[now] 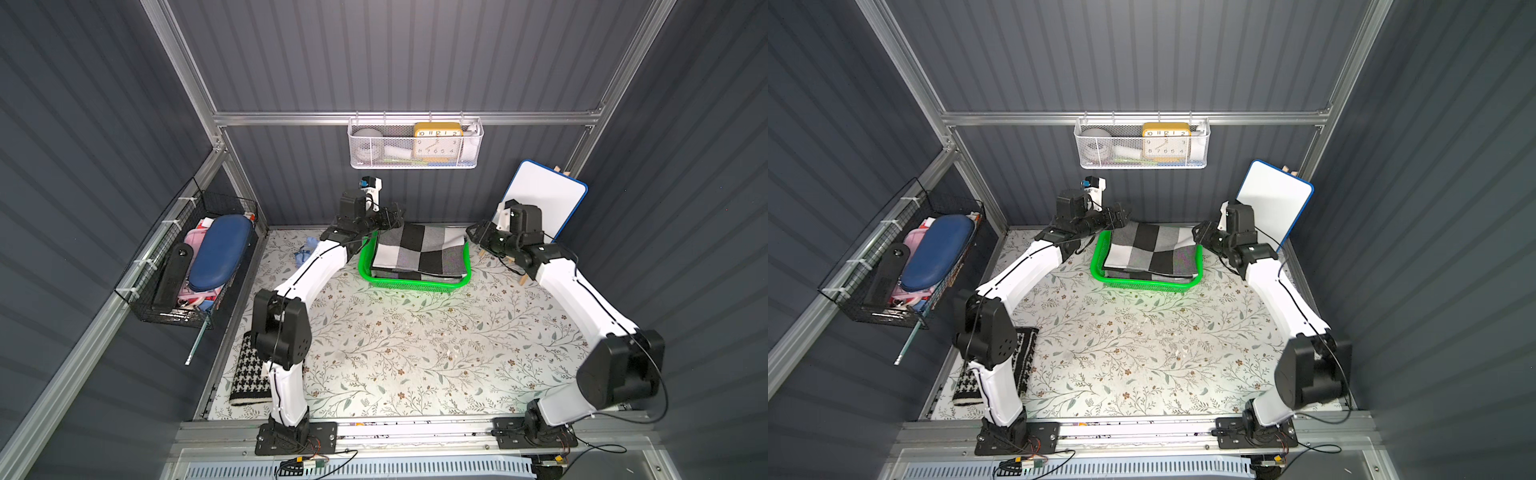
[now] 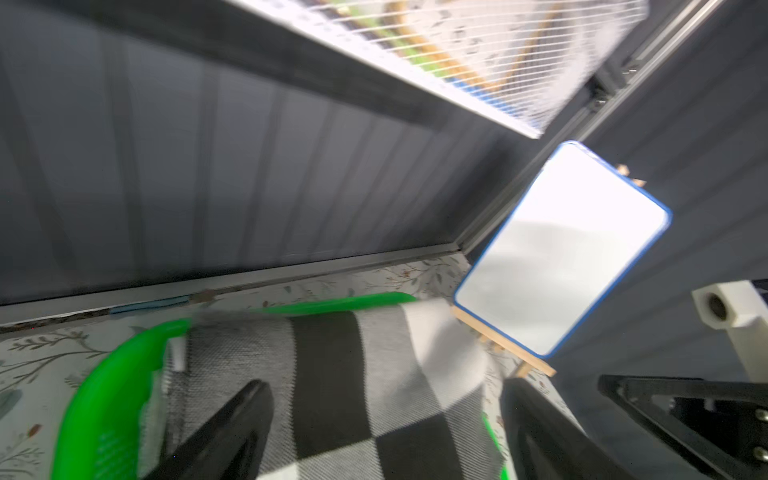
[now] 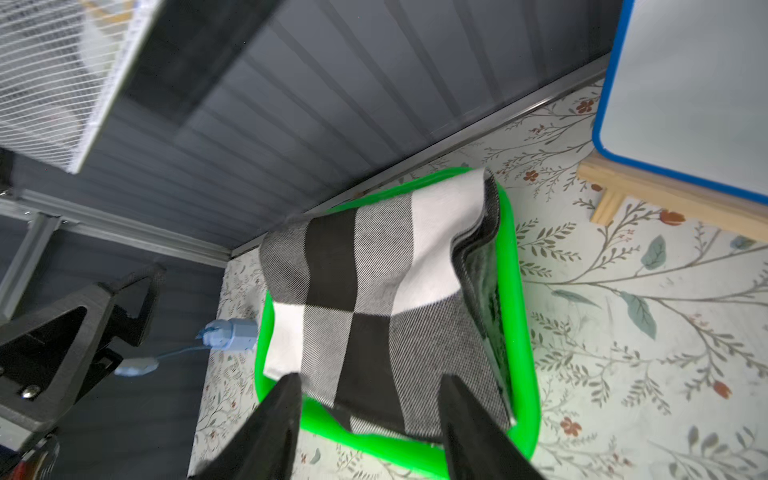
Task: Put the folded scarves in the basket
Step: Place the scarf in the basket, then move the scarf to the center of the board.
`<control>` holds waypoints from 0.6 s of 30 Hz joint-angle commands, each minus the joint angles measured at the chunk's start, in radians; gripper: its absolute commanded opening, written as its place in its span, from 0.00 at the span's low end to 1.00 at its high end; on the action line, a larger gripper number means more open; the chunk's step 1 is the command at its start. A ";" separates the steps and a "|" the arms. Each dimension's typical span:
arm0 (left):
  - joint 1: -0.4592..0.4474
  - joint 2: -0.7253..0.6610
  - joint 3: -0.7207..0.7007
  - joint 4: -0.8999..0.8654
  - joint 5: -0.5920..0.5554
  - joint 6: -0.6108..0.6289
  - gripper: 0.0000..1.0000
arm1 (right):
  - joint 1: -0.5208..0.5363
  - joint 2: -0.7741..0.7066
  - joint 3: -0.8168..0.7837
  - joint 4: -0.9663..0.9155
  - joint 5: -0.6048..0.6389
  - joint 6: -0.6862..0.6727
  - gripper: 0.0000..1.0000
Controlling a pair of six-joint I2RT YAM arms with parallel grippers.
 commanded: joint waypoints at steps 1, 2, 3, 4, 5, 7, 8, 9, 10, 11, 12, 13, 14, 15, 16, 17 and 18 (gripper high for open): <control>-0.056 -0.135 -0.117 -0.040 -0.016 -0.005 0.90 | 0.023 -0.111 -0.127 -0.012 -0.030 -0.003 0.58; -0.061 -0.180 -0.167 -0.057 -0.027 -0.018 0.90 | 0.029 -0.158 -0.174 -0.013 -0.032 0.004 0.58; -0.065 -0.219 -0.216 -0.071 -0.035 -0.029 0.90 | 0.033 -0.199 -0.216 -0.014 -0.029 0.012 0.58; -0.065 -0.269 -0.279 -0.084 -0.049 -0.040 0.90 | 0.035 -0.242 -0.266 -0.013 -0.026 0.023 0.58; -0.066 -0.320 -0.338 -0.104 -0.071 -0.052 0.90 | 0.036 -0.305 -0.317 -0.010 -0.022 0.036 0.58; -0.066 -0.413 -0.481 -0.151 -0.134 -0.076 0.90 | 0.037 -0.396 -0.406 -0.014 -0.005 0.059 0.58; -0.066 -0.463 -0.538 -0.180 -0.166 -0.087 0.90 | 0.037 -0.444 -0.452 -0.017 -0.003 0.068 0.58; -0.066 -0.502 -0.576 -0.207 -0.193 -0.107 0.90 | 0.037 -0.486 -0.490 -0.017 0.031 0.078 0.58; -0.066 -0.544 -0.624 -0.233 -0.217 -0.120 0.90 | 0.037 -0.531 -0.533 -0.021 0.054 0.091 0.58; -0.066 -0.587 -0.676 -0.238 -0.241 -0.139 0.90 | 0.037 -0.576 -0.573 -0.026 0.070 0.107 0.58; -0.067 -0.619 -0.715 -0.250 -0.257 -0.166 0.90 | 0.037 -0.610 -0.604 -0.026 0.079 0.119 0.58; -0.066 -0.654 -0.760 -0.273 -0.273 -0.205 0.90 | 0.037 -0.648 -0.647 -0.025 0.091 0.136 0.58; -0.065 -0.688 -0.802 -0.294 -0.300 -0.240 0.90 | 0.036 -0.682 -0.683 -0.033 0.104 0.153 0.58; -0.065 -0.715 -0.833 -0.315 -0.330 -0.268 0.91 | 0.037 -0.708 -0.708 -0.042 0.113 0.161 0.58; -0.065 -0.739 -0.871 -0.345 -0.369 -0.307 0.91 | 0.037 -0.734 -0.737 -0.053 0.123 0.171 0.58; -0.065 -0.758 -0.900 -0.377 -0.414 -0.349 0.91 | 0.037 -0.758 -0.761 -0.066 0.137 0.180 0.58; -0.065 -0.771 -0.921 -0.407 -0.450 -0.375 0.94 | 0.037 -0.775 -0.778 -0.078 0.148 0.189 0.58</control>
